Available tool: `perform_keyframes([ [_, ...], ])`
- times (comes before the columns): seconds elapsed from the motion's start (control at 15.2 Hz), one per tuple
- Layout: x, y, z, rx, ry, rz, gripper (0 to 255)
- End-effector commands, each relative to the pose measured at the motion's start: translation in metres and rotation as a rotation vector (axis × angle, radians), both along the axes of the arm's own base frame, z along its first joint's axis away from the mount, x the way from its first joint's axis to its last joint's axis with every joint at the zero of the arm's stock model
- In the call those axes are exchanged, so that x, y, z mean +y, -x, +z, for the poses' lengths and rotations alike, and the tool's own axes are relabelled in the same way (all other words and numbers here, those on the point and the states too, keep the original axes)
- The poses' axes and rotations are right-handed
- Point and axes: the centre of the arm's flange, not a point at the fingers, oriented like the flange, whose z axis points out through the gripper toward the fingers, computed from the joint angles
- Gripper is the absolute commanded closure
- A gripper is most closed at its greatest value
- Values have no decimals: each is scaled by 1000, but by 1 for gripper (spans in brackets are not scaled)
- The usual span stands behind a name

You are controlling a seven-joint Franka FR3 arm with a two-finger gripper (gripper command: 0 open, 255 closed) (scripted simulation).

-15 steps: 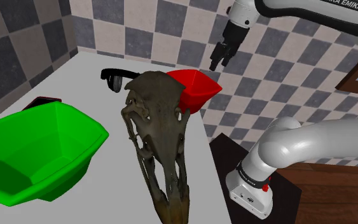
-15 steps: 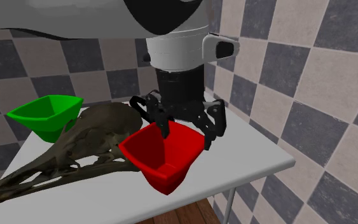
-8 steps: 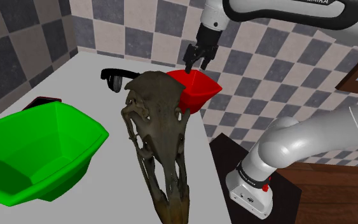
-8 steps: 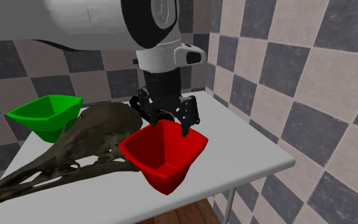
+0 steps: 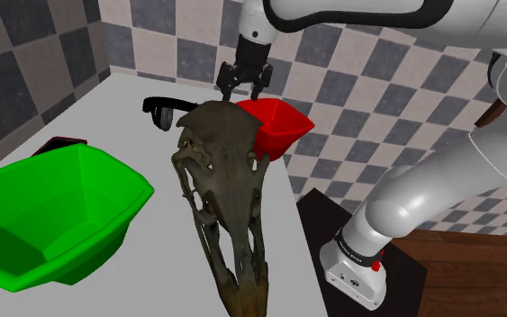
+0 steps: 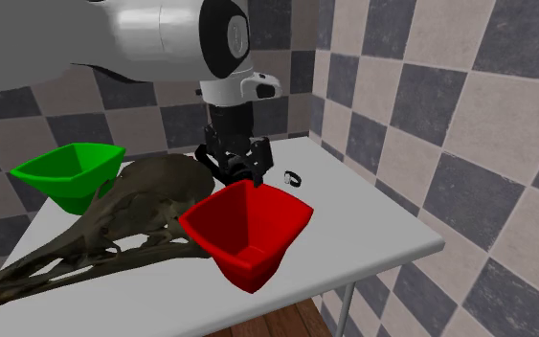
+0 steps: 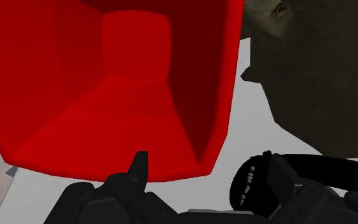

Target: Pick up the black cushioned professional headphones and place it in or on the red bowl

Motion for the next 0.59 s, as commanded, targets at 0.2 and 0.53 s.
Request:
perform_keyframes([
  [0.2,45,-49,-19,7,-16,-68,0],
  [0.53,68,-77,-38,12,-24,-105,0],
])
